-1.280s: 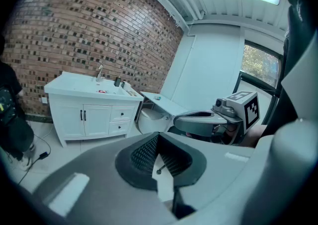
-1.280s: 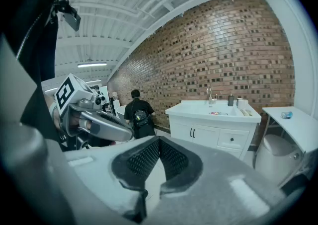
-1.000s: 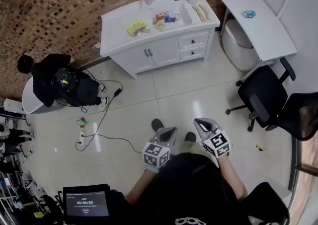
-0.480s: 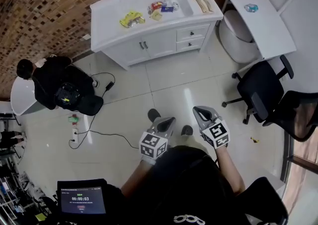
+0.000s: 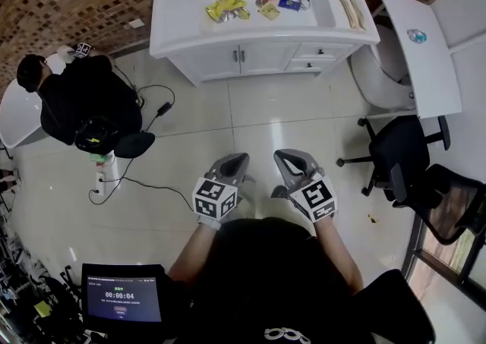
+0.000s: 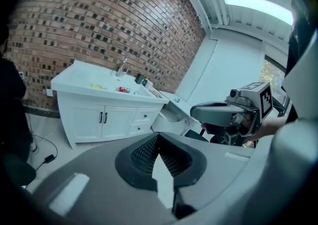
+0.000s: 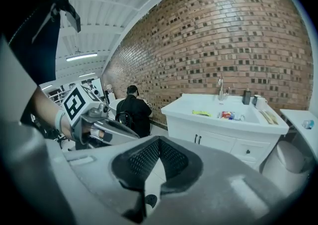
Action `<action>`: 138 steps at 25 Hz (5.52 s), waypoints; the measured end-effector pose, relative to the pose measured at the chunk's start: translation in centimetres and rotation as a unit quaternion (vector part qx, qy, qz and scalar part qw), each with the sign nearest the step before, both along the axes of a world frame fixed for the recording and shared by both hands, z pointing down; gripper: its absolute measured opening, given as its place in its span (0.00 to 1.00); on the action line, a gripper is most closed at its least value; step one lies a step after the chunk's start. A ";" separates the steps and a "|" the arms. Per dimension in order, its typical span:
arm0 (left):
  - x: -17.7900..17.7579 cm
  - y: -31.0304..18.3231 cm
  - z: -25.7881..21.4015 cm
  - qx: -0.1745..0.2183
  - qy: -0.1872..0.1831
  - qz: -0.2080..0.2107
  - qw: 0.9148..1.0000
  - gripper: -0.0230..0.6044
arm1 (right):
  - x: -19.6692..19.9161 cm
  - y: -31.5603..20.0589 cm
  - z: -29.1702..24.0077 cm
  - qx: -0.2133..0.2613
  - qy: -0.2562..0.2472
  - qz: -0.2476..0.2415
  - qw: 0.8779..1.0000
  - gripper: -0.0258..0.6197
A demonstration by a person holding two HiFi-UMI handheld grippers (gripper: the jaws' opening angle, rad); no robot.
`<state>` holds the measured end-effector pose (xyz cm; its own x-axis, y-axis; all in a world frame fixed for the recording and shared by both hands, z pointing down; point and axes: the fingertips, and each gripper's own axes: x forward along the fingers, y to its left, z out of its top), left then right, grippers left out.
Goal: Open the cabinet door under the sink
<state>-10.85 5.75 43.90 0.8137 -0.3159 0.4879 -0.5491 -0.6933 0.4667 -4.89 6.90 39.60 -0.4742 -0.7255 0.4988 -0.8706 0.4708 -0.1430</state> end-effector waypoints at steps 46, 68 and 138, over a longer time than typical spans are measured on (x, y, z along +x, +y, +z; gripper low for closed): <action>7.7 -34.1 29.3 0.043 -0.186 -0.069 0.979 0.16 | 14.5 -12.3 16.2 -0.088 -0.043 0.036 0.994 0.03; 8.4 -41.0 36.8 0.057 -0.220 -0.023 0.974 0.16 | 5.9 -15.2 22.5 -0.147 -0.039 -0.017 0.988 0.03; 5.5 -35.5 40.0 0.042 -0.248 -0.049 0.967 0.13 | 8.9 -12.7 25.1 -0.183 -0.060 0.031 0.981 0.03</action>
<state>-5.31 -29.72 83.93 0.4509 -0.4349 0.7795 -0.7561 -0.6501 0.0747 3.97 -5.80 64.70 -0.5068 -0.5367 0.6746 -0.8621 0.3160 -0.3962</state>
